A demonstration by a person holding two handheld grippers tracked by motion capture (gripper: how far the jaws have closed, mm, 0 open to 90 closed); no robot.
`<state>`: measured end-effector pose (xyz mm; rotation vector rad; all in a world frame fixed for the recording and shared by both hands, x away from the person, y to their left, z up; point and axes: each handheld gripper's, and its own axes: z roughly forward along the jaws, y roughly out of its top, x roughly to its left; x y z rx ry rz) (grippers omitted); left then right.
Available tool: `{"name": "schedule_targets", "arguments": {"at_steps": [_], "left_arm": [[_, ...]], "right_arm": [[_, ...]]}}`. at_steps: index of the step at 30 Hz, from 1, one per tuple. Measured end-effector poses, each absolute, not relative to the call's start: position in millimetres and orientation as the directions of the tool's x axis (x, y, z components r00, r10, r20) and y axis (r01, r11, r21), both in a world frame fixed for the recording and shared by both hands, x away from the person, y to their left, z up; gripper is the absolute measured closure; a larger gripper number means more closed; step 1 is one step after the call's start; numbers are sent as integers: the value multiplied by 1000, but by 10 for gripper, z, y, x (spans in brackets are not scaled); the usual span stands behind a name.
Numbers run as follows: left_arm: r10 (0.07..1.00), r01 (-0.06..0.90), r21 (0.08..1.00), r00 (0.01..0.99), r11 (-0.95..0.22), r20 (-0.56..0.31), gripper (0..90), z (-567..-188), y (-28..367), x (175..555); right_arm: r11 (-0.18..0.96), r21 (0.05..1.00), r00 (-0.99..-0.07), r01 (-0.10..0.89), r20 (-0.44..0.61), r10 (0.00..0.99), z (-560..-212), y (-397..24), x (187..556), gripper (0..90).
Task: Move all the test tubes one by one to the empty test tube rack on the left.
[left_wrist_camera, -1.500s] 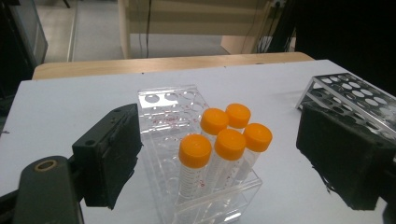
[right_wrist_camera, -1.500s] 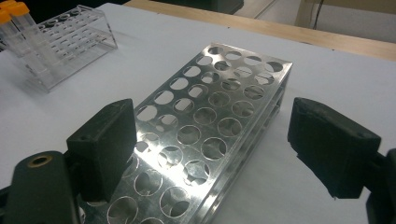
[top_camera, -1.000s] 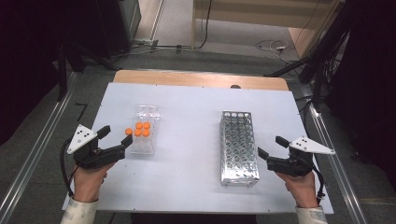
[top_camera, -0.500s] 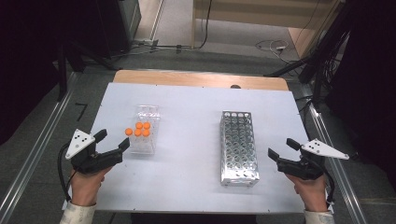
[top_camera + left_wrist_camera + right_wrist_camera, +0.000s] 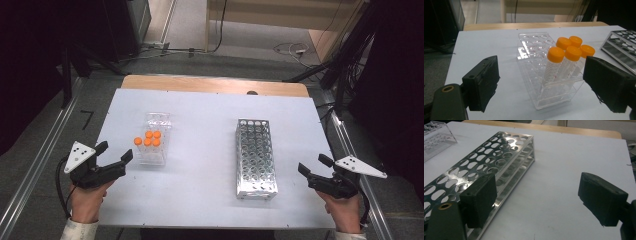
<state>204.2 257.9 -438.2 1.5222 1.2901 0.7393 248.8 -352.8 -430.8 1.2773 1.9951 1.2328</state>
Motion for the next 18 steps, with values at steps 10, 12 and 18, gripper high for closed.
{"name": "schedule_targets", "arguments": {"at_steps": [10,12,18], "left_arm": [[959,369,929,252,31,-132,138,-4381,2601,2026],[959,369,929,253,29,-131,138,-4381,2605,2019],[961,376,926,245,29,-130,137,-4397,2611,2012]], "right_arm": [[153,867,-430,475,77,899,-4336,-3648,2432,141],[152,868,-428,472,75,901,-4340,-3667,2426,140],[142,868,-410,476,77,909,-4347,-3741,2398,140]]}}
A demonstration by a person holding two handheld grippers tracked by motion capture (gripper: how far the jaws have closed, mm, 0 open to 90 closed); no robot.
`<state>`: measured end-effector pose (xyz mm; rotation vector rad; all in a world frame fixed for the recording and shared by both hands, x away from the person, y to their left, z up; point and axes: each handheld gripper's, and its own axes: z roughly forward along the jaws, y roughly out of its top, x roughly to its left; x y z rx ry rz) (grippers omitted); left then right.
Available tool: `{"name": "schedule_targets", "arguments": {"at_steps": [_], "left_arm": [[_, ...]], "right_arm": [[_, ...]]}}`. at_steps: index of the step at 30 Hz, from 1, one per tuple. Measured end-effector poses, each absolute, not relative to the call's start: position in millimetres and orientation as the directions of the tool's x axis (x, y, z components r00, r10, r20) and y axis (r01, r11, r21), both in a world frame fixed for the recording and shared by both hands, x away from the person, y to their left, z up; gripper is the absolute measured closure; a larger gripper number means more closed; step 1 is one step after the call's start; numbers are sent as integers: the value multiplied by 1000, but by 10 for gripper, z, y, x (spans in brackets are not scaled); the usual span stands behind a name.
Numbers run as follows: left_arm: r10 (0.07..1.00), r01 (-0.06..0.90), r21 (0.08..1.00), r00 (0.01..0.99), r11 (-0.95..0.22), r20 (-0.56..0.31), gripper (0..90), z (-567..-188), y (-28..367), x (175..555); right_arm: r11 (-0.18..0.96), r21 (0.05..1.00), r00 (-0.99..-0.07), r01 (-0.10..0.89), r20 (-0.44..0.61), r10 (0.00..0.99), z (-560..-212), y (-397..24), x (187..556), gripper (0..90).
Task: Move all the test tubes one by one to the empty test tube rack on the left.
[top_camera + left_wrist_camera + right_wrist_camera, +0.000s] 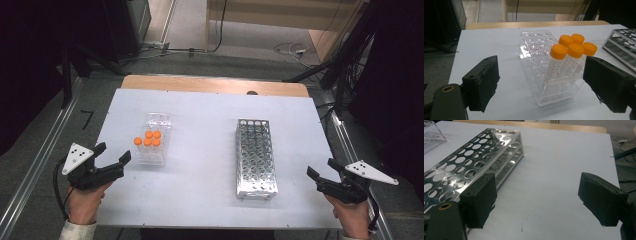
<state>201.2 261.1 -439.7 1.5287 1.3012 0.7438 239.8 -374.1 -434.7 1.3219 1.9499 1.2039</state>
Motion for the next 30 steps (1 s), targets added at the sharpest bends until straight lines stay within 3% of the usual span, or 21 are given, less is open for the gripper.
{"name": "schedule_targets", "arguments": {"at_steps": [30], "left_arm": [[972,395,918,202,31,-119,127,-4519,2691,1932]], "right_arm": [[114,860,-359,498,85,930,-4402,-3974,2295,139]]}}
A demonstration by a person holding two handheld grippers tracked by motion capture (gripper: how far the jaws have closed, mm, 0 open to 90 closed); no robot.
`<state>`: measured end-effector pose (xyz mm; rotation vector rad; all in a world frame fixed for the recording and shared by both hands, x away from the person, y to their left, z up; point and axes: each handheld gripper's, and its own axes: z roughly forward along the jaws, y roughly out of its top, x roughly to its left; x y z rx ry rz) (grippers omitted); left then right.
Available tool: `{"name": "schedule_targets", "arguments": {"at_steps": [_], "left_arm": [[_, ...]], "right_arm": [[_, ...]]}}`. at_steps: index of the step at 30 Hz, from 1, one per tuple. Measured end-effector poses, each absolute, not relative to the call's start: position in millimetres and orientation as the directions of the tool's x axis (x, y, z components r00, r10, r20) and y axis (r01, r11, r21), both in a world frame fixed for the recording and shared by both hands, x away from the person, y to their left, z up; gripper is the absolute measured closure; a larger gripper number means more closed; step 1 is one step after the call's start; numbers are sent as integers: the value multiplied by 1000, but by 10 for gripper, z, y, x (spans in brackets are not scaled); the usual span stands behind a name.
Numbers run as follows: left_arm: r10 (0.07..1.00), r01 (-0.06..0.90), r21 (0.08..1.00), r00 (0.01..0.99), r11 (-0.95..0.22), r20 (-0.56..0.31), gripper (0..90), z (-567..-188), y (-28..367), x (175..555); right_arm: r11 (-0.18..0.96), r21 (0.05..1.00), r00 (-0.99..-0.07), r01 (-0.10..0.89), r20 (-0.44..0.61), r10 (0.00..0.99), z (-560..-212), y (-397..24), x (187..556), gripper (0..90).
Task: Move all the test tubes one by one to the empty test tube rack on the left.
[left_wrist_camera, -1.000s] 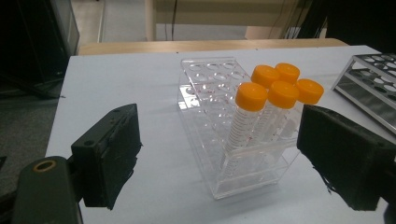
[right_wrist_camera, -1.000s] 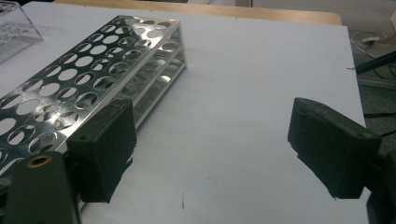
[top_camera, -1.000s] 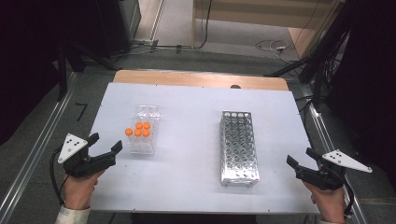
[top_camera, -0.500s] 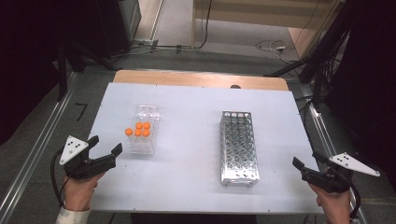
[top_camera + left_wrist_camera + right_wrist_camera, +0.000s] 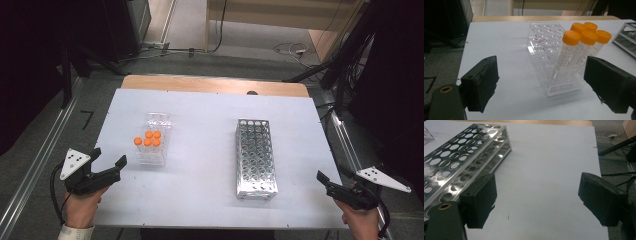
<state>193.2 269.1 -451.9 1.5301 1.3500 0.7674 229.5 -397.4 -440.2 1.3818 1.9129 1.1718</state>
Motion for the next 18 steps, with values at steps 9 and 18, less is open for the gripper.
{"name": "schedule_targets", "arguments": {"at_steps": [9,18], "left_arm": [[975,404,914,190,29,-115,127,-4558,2722,1910],[980,433,901,158,40,-119,127,-4708,2757,1942]], "right_arm": [[109,852,-340,512,84,937,-4446,-4025,2275,138],[88,851,-312,517,91,946,-4502,-4102,2288,128]]}}
